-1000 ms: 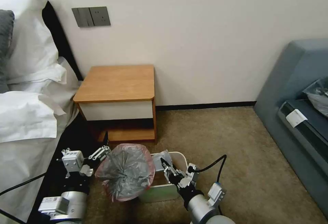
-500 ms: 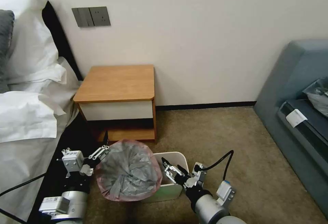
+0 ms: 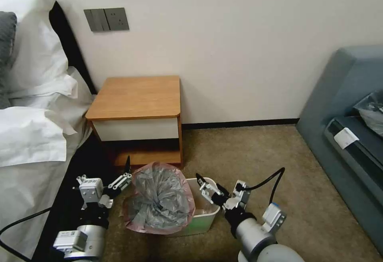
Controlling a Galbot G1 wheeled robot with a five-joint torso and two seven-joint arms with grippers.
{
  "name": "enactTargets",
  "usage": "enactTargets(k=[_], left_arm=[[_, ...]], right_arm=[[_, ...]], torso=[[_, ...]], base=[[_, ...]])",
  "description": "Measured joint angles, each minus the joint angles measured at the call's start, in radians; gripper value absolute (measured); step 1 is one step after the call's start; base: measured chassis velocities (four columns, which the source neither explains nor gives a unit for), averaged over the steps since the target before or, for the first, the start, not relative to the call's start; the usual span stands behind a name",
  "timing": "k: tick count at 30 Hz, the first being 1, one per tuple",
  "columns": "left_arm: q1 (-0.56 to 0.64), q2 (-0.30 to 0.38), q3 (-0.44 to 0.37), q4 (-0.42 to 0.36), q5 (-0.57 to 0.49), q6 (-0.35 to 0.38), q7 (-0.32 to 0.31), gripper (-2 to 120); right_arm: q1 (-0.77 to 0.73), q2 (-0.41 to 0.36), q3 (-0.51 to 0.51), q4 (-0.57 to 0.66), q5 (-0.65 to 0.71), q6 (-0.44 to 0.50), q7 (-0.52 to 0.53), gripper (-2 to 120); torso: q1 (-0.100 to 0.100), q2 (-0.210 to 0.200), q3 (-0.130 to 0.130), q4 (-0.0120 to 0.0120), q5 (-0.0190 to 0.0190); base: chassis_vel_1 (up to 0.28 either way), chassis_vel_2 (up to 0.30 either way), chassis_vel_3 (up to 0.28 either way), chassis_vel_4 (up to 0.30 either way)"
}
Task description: Pick up the garbage bag from the table and place it over the trash can.
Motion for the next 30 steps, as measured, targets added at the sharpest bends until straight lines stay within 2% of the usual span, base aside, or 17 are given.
enactTargets(k=[3,4,5,8,13,25,29,30], left_arm=[[-0.01,0.018,0.023,-0.028,0.021,0.024,0.008,100],[-0.018,0.037,0.066,-0.052,0.034,0.054,0.003,100],[-0.018,0.037,0.066,-0.052,0.034,0.054,0.003,100],[-0.015,0.055,0.137,-0.096,0.034,0.118,-0.008,100],[-0.005,0.072,0.213,-0.102,0.043,0.157,-0.019,100],[-0.009,0.087,0.331,-0.008,0.027,0.196,-0.035,100],[-0.013,0.088,0.348,0.03,0.023,0.208,-0.06,100],[-0.013,0.087,0.346,0.038,0.029,0.219,-0.098,100]], right_arm=[[0.0,0.008,0.024,-0.007,0.007,0.0,-0.002,100],[-0.005,0.013,0.031,-0.009,0.007,0.001,-0.002,100],[-0.005,0.013,0.031,-0.009,0.007,0.001,-0.002,100],[-0.01,0.017,0.038,-0.011,0.007,0.002,-0.002,100],[-0.013,0.021,0.044,-0.014,0.007,0.004,-0.002,100],[-0.025,0.033,0.051,-0.016,0.003,0.012,-0.001,100],[-0.027,0.034,0.053,-0.017,0.002,0.015,-0.001,100],[-0.026,0.035,0.054,-0.021,0.0,0.015,-0.001,100]], torso=[[0.0,0.0,0.0,0.0001,0.0],[0.0,0.0,0.0,-0.0001,-0.0001],[0.0,0.0,0.0,-0.0001,-0.0001],[0.0,0.0,0.0,-0.0001,0.0],[0.0,0.0,0.0,-0.0001,0.0],[0.0,0.0,0.0,-0.0001,0.0],[0.0,0.0,0.0,-0.0001,-0.0001],[0.0,0.0,0.0,0.0,-0.0001]], base=[[0.0,0.0,0.0,0.0],[0.0,0.0,0.0,0.0],[0.0,0.0,0.0,0.0],[0.0,0.0,0.0,0.0],[0.0,0.0,0.0,0.0],[0.0,0.0,0.0,0.0],[0.0,0.0,0.0,0.0],[0.0,0.0,0.0,0.0]])
